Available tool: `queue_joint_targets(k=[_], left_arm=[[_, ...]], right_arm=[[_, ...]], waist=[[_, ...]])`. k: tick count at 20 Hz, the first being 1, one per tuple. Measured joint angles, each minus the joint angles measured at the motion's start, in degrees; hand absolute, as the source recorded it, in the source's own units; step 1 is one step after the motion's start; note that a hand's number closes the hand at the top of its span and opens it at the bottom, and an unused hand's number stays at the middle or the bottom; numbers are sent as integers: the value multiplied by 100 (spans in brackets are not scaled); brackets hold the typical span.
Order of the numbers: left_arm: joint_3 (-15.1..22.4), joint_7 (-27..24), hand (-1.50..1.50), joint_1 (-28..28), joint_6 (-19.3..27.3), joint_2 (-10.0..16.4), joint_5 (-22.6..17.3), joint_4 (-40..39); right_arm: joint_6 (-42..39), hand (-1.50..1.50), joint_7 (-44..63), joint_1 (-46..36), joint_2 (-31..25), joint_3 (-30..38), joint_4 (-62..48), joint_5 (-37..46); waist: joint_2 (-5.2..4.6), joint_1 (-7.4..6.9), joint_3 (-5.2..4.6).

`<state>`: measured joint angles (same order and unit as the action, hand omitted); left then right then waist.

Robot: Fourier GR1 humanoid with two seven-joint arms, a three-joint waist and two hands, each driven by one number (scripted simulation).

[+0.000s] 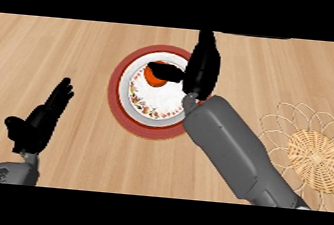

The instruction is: Pick the squash from the placemat and place it in the plate

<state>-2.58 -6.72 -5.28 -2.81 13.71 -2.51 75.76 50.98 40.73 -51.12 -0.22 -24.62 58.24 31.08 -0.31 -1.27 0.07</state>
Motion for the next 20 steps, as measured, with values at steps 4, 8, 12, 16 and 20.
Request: queue_joint_targets(k=[4, 8, 12, 16, 20], left_arm=[[-65, -41, 0, 117, -18, 26, -25, 21], [-36, -8, 0, 221, 45, -43, 23, 134], [-38, -2, 0, 308, 40, -46, 56, 245], [-94, 136, 0, 215, 2, -24, 26, 316], [-118, 29, 0, 301, -60, -66, 72, 263]], right_arm=[[253, -150, -679, 828, -169, 239, 907, -597], [57, -150, -1566, 1910, -612, 371, 1905, -1306], [-443, -150, -2517, 2921, -1041, 504, 2655, -1964], [-1148, -150, -3470, 3631, -1361, 856, 2917, -2668], [-1702, -150, -4077, 4149, -1540, 1154, 2958, -2928]], waist=[[21, 99, 2], [30, 144, 3], [34, 152, 2], [33, 148, 0], [32, 140, -3]])
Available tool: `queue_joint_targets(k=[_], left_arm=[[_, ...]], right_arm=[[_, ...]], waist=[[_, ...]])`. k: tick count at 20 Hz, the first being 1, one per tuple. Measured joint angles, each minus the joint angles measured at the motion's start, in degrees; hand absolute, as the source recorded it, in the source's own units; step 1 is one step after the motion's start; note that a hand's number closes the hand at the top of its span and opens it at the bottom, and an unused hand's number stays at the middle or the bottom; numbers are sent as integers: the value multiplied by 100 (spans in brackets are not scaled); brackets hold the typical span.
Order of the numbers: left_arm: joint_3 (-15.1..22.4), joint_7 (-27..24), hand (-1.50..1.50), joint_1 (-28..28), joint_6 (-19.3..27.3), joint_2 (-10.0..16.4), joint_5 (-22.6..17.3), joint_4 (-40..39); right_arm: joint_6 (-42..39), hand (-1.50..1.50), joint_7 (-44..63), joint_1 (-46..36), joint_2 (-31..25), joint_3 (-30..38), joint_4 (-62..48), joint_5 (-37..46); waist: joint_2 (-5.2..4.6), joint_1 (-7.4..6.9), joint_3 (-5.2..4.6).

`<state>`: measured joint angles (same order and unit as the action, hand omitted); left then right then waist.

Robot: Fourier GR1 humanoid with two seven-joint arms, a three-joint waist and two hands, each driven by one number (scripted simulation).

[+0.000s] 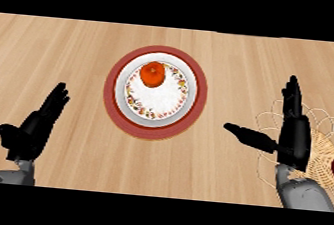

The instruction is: Pick the squash from the placemat and place it in the plate

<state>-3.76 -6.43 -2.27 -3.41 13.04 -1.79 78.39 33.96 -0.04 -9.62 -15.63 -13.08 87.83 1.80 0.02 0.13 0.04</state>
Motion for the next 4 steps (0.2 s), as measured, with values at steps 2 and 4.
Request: queue_joint_targets(k=[2, 4], left_arm=[[-66, -113, 0, -64, -39, 21, 34, -162], [-64, -81, 0, -114, -35, -35, 67, -178]], right_arm=[[-247, -150, -274, 193, -62, 181, -59, -93], [-384, -150, -558, 238, 32, 293, -283, -75]], waist=[[-1, 1, -2], [-1, -5, -3]])
